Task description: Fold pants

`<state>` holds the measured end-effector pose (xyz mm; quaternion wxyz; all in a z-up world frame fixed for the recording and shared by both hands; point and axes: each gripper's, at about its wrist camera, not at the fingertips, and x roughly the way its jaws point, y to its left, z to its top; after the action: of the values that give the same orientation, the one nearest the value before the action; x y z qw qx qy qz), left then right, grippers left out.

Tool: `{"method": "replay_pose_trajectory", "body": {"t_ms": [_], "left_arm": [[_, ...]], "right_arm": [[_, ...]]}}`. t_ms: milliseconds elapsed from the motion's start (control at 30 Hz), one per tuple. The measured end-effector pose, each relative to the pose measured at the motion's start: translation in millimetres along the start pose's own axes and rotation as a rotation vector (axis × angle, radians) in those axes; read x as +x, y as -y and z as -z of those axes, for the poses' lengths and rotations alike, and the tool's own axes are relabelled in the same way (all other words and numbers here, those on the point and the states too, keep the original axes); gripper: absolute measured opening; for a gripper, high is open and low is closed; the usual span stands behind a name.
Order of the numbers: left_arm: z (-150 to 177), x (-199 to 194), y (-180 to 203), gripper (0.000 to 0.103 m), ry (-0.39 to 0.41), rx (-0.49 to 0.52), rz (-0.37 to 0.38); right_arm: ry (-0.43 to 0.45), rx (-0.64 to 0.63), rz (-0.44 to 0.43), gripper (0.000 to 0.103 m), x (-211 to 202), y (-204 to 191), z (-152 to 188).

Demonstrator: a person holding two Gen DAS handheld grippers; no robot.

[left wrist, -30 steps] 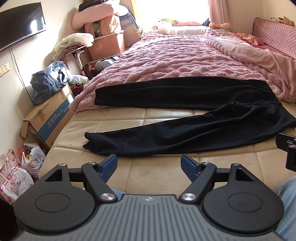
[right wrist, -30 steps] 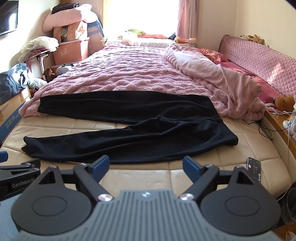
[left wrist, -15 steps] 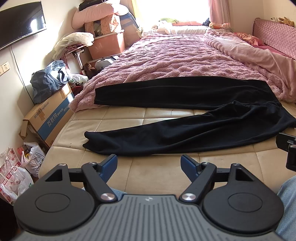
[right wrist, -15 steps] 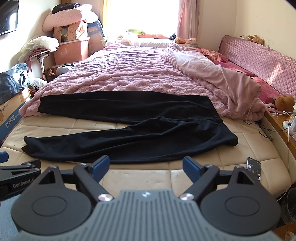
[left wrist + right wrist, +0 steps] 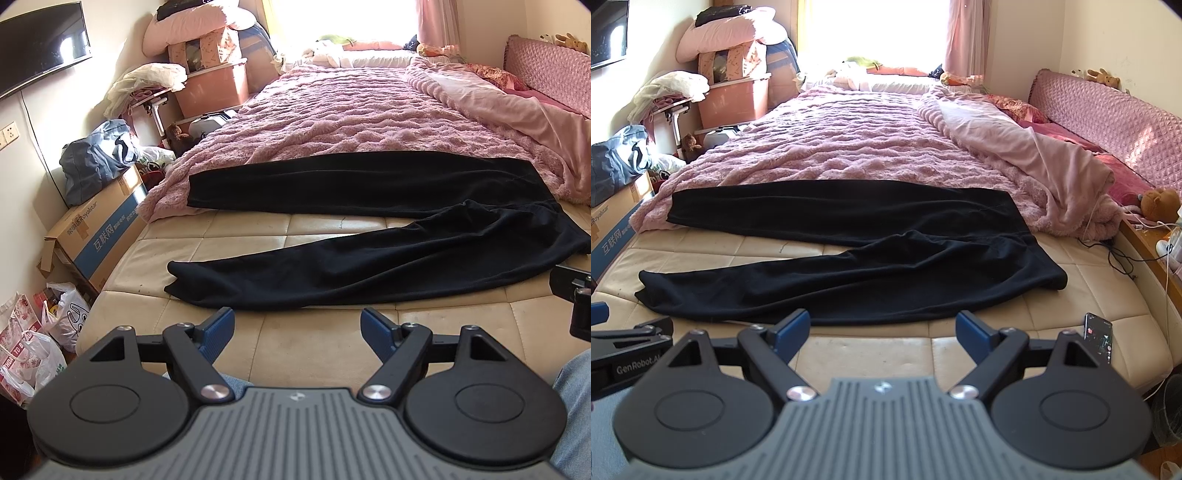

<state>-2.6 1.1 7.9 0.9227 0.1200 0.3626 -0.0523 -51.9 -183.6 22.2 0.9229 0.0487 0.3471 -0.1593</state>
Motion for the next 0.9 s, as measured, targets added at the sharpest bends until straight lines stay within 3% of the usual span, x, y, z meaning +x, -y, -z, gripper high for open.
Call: {"method": "replay_pose_trajectory", "body": {"t_ms": [267,467,567,700,800,900], "left_arm": [[3,2,2,0.091,-0.013,0.001,-0.001],[-5,27,-1,0.088,-0.011,0.047,0.005],[-12,47,-10,0.080,0.019,0.103,0.004],[-24,80,-30,0.066,0.043,0.177,0.059],[-31,105,-49,0.058,0.044,0.244,0.097],[-37,132,-71,0.048,0.046,0.312,0.118]], "right_arm": [[-0.017,0.002,0.002,0.082,16,2,5],[0.014,0.000,-0.011,0.082,30,9,3],[0.093,0.029,-0.015,0.082,39,24,-1],[0.219,0.021,-0.021,0.082,58,49,-13],[0.281,-0.065,-0.018,0.082,77,65,-24],[0.258,-0.219,-0.027,0.082,106,83,-36]]}}
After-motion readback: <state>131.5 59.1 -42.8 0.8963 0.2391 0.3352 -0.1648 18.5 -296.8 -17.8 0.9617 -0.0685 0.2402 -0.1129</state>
